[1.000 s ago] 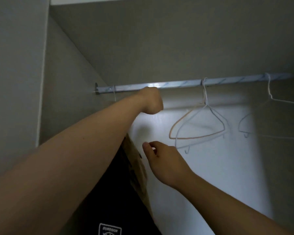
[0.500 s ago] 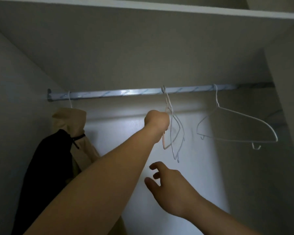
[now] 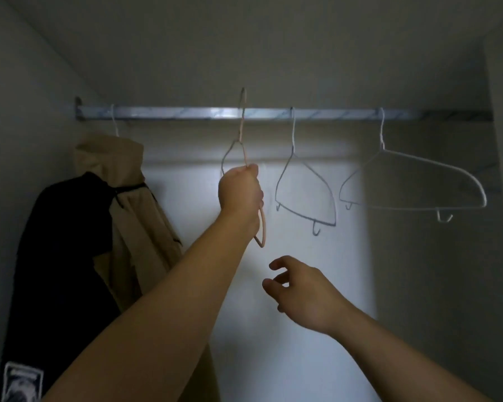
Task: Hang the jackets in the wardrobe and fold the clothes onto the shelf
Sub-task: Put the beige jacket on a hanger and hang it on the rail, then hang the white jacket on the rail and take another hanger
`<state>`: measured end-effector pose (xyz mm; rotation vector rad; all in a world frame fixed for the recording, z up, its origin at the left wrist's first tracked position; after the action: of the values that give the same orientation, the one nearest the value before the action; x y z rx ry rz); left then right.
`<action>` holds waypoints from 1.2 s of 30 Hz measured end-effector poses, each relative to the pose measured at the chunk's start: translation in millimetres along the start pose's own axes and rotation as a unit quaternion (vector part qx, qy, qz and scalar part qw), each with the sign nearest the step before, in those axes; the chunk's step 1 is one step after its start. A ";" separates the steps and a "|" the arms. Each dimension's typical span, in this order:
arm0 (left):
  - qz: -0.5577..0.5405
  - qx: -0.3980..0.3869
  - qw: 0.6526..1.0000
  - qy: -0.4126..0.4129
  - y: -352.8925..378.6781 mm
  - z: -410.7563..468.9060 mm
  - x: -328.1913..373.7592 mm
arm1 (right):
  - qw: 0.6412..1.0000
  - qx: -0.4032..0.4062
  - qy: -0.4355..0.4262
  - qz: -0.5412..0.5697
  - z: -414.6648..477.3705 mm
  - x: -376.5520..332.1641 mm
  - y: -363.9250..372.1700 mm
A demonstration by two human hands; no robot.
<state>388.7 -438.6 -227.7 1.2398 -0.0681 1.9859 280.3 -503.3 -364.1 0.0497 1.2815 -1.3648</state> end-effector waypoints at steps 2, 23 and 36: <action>-0.013 0.000 1.000 0.015 -18.3 -17.3 -8.0 | 0.999 -0.027 0.019 0.009 -7.2 16.5 10.6; 0.064 -0.200 0.881 -0.424 -0.5 -318.8 -361.4 | 0.836 0.052 0.437 0.327 -247.1 313.9 55.2; 0.212 -0.311 0.603 -0.703 108.6 -475.6 -283.6 | 0.749 0.006 0.658 0.077 -385.4 280.3 -106.1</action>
<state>30.3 -478.8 -661.7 2.0022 -1.7757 0.5648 -121.3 -465.4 -639.2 1.3043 2.3229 -1.1167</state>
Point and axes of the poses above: each hand's wrist, its own z-axis towards the middle knuckle, its own y-axis out of the palm, x = y × z, the point moved 9 cm from there along z, towards the middle knuckle, and after that the axes turned 4 degrees about y, right-handed, at the moved point
